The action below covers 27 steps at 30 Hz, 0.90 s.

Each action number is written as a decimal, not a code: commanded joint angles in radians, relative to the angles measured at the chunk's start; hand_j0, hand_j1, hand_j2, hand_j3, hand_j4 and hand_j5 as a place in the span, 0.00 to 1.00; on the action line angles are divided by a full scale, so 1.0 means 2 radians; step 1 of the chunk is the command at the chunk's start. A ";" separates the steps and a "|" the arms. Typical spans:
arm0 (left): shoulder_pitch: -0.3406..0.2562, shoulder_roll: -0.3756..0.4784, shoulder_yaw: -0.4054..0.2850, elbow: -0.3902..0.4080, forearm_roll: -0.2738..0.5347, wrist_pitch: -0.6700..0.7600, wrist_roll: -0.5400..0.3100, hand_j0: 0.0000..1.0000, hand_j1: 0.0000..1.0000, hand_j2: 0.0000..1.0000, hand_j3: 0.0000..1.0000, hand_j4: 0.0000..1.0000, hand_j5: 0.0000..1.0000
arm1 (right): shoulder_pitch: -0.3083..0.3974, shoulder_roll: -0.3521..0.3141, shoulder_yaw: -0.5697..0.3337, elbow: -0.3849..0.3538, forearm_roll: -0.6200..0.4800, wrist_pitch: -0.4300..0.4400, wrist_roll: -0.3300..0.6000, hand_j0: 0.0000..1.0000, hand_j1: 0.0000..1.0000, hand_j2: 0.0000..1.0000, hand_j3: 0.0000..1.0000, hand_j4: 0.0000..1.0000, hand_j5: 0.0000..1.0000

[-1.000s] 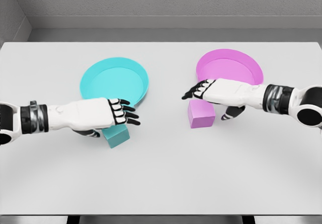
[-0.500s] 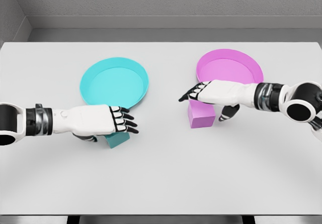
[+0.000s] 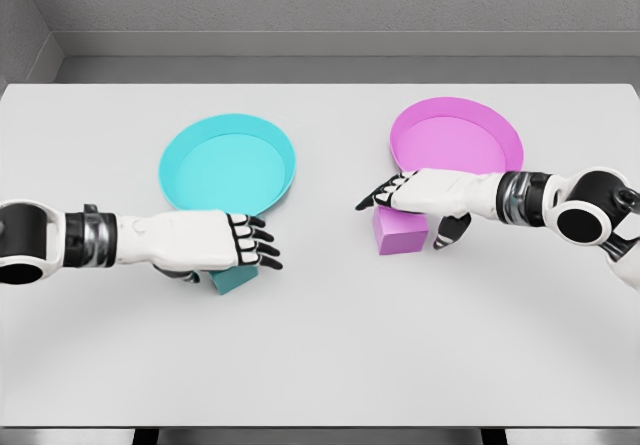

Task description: Place the blocks in the corresponding plates according to their colors

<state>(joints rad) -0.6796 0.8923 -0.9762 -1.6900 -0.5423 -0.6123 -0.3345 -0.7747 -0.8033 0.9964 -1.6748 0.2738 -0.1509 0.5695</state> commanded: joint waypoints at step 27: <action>-0.007 0.000 -0.004 0.002 0.012 0.001 -0.047 0.52 0.52 0.52 0.52 0.52 0.52 | -0.005 0.004 0.000 -0.001 0.000 -0.002 0.001 0.66 0.66 0.66 0.66 0.66 0.66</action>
<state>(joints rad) -0.6934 0.8932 -0.9792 -1.6861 -0.5159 -0.6096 -0.4228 -0.7854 -0.7947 0.9988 -1.6754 0.2751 -0.1553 0.5704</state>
